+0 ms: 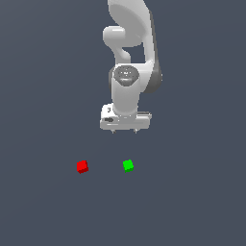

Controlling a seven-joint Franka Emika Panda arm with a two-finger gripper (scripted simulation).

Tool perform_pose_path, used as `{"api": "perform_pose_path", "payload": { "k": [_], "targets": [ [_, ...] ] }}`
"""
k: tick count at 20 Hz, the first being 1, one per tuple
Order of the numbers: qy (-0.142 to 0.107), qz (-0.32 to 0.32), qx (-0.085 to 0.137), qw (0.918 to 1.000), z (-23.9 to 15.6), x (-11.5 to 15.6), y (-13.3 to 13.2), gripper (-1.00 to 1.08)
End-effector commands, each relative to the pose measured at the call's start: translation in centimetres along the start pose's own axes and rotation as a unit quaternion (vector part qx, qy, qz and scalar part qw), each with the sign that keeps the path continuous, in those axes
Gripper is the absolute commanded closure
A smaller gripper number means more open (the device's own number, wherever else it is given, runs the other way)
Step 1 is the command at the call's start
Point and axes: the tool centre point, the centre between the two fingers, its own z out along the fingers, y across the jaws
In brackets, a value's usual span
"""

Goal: Stack the red cube on top of the green cube.

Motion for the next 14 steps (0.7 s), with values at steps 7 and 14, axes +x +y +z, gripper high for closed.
{"api": "perform_pose_path", "payload": {
  "k": [7, 14],
  "targets": [
    [0.001, -0.005, 0.0, 1.0, 0.3, 0.3, 0.8, -0.92],
    [0.004, -0.025, -0.001, 0.9997, 1.3, 1.5, 3.9, -0.92]
  ]
}}
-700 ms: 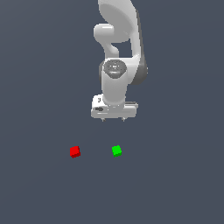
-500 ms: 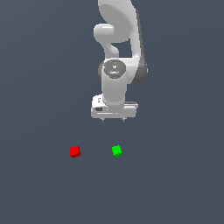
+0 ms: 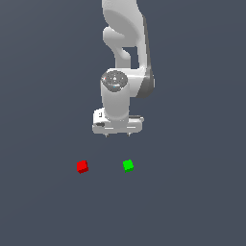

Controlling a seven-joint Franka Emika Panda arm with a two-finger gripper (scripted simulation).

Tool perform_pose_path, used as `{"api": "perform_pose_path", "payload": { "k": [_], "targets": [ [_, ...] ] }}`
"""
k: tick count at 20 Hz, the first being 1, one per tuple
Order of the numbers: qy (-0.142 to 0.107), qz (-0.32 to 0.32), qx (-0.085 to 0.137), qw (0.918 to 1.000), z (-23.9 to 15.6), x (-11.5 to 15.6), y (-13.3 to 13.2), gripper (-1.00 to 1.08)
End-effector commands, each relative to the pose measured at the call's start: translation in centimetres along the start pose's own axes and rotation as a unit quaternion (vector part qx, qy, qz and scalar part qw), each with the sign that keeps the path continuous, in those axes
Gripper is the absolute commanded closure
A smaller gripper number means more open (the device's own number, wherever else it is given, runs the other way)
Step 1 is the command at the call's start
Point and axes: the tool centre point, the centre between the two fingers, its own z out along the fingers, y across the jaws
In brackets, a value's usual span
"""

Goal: Stack the red cube on top of the green cube.

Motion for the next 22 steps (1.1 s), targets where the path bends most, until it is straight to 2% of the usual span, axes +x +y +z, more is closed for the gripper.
{"api": "perform_pose_path", "payload": {
  "k": [1, 14, 22],
  "targets": [
    [0.001, -0.009, 0.0, 1.0, 0.5, 0.5, 1.5, -0.92],
    [0.013, -0.073, -0.001, 0.9972, 3.6, 5.3, 11.0, -0.92],
    [0.018, -0.104, -0.001, 0.9944, 5.0, 8.1, 15.1, -0.92]
  ]
}}
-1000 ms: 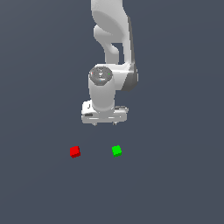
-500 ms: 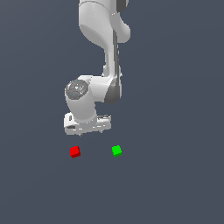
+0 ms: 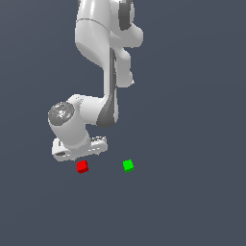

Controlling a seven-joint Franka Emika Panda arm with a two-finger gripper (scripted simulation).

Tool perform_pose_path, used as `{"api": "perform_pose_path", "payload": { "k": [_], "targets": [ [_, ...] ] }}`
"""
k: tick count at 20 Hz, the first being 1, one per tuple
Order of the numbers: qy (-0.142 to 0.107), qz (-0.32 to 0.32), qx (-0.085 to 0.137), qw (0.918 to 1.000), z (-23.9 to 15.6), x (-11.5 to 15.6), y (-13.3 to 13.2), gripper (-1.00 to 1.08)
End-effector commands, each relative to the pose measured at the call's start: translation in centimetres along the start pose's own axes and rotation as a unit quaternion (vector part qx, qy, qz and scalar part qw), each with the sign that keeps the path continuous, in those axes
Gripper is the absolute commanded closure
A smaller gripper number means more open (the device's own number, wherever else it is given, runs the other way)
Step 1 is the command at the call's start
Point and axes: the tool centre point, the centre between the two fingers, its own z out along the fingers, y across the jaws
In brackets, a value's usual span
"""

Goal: Stack the red cube on top of the green cube.

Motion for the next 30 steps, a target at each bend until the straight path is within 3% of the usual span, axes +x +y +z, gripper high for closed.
{"api": "perform_pose_path", "payload": {
  "k": [1, 9, 19, 30],
  "targets": [
    [0.002, -0.008, 0.0, 1.0, 0.3, 0.6, 1.1, -0.92],
    [0.004, -0.021, 0.0, 0.9998, 0.9, 1.6, 2.9, -0.92],
    [0.004, -0.023, 0.0, 0.9997, 1.3, 1.8, 3.2, -0.92],
    [0.004, -0.023, 0.0, 0.9997, 6.0, 1.8, 3.2, -0.92]
  ]
}}
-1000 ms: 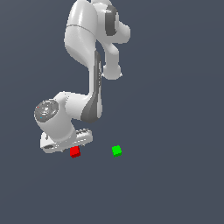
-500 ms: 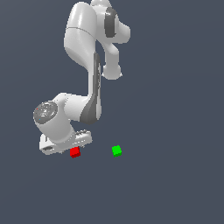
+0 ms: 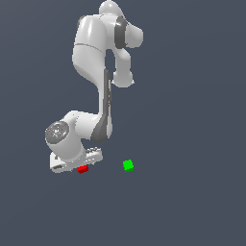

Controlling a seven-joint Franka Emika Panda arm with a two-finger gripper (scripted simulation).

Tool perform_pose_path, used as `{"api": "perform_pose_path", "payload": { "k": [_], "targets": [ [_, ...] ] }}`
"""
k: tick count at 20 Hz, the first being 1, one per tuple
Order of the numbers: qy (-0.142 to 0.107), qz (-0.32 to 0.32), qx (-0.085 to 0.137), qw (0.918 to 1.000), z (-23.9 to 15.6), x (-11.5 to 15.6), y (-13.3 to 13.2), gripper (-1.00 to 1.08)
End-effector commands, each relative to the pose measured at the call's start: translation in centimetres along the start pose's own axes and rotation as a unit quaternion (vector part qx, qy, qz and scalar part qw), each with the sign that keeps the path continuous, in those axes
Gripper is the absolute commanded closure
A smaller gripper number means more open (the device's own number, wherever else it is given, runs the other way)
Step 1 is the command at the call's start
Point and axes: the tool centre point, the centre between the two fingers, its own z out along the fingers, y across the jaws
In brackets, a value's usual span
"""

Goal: Stack the red cube on top of the green cube.

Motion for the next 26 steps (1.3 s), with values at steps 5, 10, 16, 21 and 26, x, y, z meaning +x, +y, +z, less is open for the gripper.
{"api": "perform_pose_path", "payload": {
  "k": [5, 10, 16, 21, 26],
  "targets": [
    [0.001, 0.0, 0.0, 1.0, 0.5, 0.2, 0.1, -0.92],
    [0.001, 0.0, 0.0, 1.0, 0.5, 0.2, 0.1, 1.08],
    [0.001, 0.0, 0.0, 1.0, 0.5, 0.1, 0.1, 1.08],
    [0.001, 0.0, 0.0, 1.0, -0.2, 0.1, 0.1, 1.08],
    [0.001, 0.0, 0.0, 1.0, -2.8, 0.1, 0.0, 1.08]
  ]
}}
